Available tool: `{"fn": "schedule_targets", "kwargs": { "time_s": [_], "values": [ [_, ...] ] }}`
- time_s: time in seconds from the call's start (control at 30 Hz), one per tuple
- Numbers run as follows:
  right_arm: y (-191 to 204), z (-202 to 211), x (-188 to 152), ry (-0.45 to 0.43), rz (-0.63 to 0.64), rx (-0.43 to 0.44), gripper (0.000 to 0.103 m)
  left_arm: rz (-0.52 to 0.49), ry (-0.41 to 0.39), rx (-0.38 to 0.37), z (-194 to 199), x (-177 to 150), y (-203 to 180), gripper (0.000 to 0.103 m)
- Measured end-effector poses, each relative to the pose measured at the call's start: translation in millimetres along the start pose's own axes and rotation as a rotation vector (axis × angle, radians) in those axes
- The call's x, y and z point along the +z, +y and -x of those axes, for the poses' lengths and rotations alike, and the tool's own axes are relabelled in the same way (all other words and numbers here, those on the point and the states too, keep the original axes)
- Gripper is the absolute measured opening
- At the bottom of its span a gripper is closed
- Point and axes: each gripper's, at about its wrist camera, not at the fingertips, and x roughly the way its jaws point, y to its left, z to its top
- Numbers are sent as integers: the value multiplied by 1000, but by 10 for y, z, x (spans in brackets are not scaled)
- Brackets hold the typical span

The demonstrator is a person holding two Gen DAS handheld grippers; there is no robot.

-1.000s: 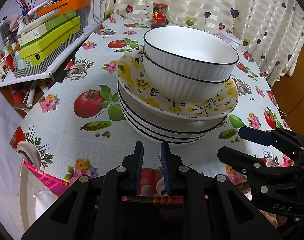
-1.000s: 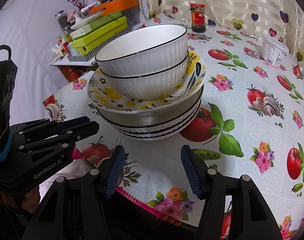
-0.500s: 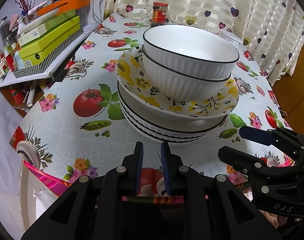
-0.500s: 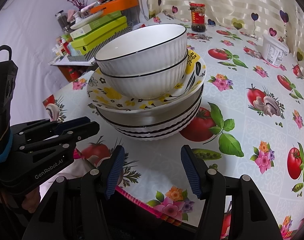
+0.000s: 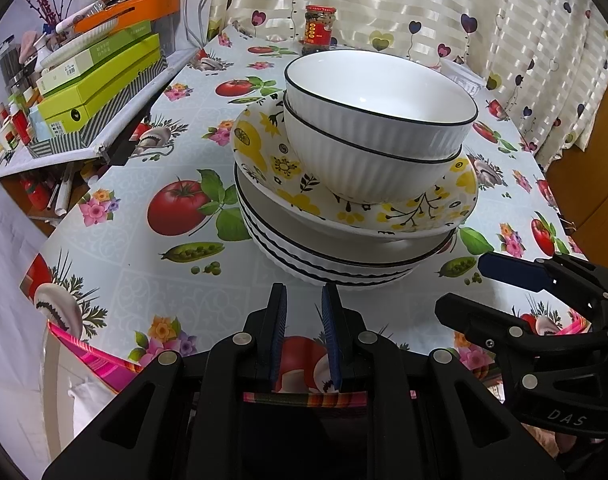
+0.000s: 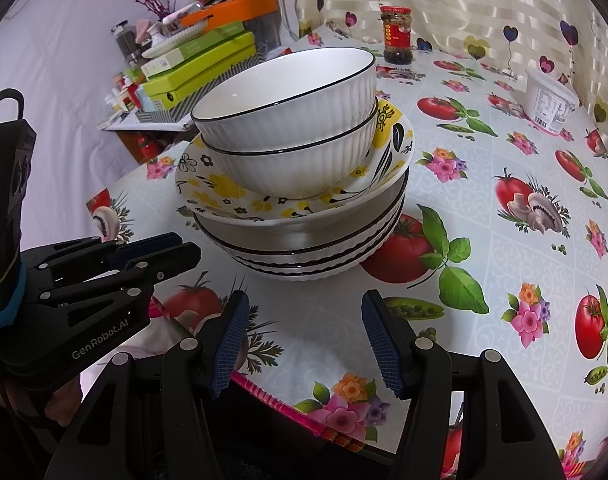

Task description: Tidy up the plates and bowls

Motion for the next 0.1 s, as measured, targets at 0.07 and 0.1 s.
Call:
{"fn": "schedule_targets", "kwargs": {
  "time_s": [0.07,0.1],
  "values": [
    [0,0,-1,0,0,-1,59,3,1,-1,1,1,8,18],
    [-2,0,-1,-1,1,0,59,3,1,0,-1,9,-10,18]
  ]
}}
